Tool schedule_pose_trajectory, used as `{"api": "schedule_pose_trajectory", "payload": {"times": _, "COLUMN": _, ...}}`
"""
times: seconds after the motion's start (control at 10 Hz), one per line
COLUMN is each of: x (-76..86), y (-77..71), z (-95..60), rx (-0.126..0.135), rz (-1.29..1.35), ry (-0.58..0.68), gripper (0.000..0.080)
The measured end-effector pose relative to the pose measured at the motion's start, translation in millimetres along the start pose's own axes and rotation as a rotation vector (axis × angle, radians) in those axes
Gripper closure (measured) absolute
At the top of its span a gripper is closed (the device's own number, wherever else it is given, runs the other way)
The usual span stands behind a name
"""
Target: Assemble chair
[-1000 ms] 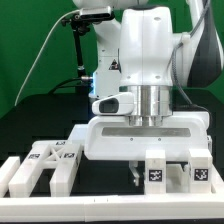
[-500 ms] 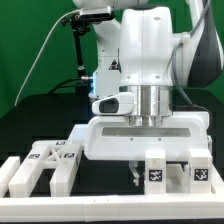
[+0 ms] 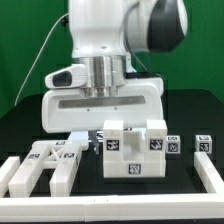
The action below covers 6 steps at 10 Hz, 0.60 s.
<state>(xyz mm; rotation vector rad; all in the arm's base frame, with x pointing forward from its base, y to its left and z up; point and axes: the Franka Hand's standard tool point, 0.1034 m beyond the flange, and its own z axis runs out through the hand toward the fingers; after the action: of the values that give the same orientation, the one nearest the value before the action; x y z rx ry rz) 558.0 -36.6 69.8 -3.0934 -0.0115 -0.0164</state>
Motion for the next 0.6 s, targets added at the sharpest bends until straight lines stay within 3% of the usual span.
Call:
{"api": "schedule_pose_trajectory", "payload": {"times": 0.3, "x": -14.2, "y": 10.3, "z": -17.6, "rx": -0.005, "rz": -0.014, "ry": -0.301, "gripper": 0.0765}}
{"api": "schedule_pose_trajectory", "payload": {"times": 0.4, "x": -3.4, "y": 9.9, "z": -21.1, "rx": -0.021, "rz": -0.023, "ry": -0.382, "gripper": 0.0765}}
{"api": "schedule_pose_trajectory", "payload": {"times": 0.5, "x": 11.5, "y": 8.9, "z": -12.3, "rx": -0.036, "rz": -0.03, "ry": -0.381, "gripper": 0.0765}}
{"api": "schedule_pose_trajectory", "payload": {"times": 0.6, "x": 1.1, "y": 6.7, "z": -11.4, "rx": -0.023, "rz": -0.025, "ry": -0.475, "gripper": 0.0765}}
